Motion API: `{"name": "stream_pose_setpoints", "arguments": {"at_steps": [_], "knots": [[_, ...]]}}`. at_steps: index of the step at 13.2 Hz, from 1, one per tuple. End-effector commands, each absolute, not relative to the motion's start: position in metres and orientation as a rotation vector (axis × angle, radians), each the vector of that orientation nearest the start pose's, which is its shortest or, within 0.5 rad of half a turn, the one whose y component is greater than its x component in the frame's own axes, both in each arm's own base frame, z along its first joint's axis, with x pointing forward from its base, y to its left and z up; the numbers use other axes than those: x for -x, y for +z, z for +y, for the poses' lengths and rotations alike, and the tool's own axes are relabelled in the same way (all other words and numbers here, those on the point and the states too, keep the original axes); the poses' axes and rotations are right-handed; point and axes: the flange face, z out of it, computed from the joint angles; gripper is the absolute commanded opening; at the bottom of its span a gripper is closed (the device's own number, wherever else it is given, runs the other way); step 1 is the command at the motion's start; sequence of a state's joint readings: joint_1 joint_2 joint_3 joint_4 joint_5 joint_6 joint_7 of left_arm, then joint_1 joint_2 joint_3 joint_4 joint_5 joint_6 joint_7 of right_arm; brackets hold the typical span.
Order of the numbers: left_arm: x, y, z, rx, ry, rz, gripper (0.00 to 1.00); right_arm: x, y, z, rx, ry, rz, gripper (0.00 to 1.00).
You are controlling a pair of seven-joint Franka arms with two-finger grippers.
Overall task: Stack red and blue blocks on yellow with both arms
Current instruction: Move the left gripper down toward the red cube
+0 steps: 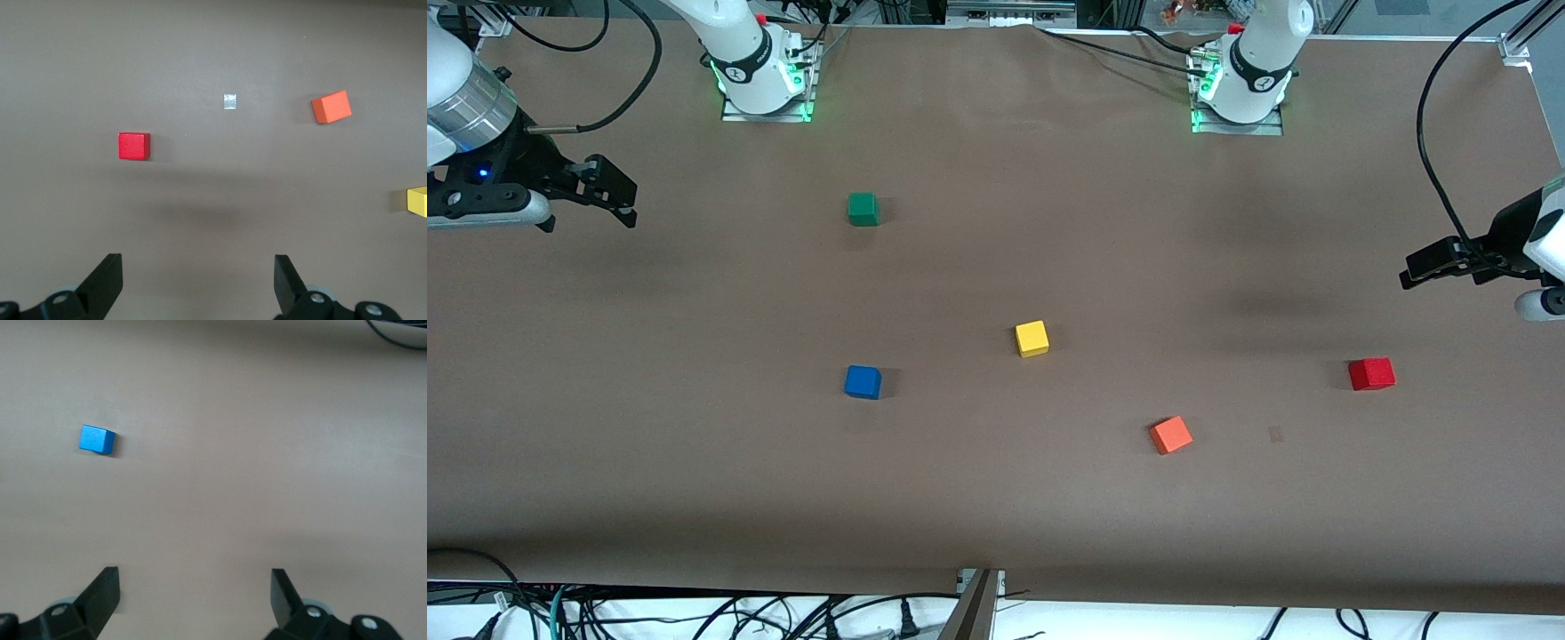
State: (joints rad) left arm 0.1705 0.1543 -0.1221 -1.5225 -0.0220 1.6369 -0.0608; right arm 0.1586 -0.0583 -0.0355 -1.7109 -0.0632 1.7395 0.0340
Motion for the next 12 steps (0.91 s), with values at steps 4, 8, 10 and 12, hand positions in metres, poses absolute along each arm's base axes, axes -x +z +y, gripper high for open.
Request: {"name": "stream_pose_setpoints", "arguments": {"at_steps": [4,8,10,12], "knots": [[-0.607,0.568,0.033,3.179,0.072,-0.188,1.0,-0.555,0.606,0.063,3.205,-0.17,-0.179,1.0],[-0.619,0.549,0.084,3.17,0.092,-0.278,1.0,-0.553,0.609,0.063,3.205,-0.17,-0.181,1.0],[-0.632,0.484,0.142,3.18,0.21,-0.347,1.0,-0.552,0.609,0.063,3.207,-0.167,-0.184,1.0],[-0.649,0.415,0.162,3.173,0.272,-0.321,1.0,-0.552,0.609,0.064,3.207,-0.167,-0.186,1.0]]}}
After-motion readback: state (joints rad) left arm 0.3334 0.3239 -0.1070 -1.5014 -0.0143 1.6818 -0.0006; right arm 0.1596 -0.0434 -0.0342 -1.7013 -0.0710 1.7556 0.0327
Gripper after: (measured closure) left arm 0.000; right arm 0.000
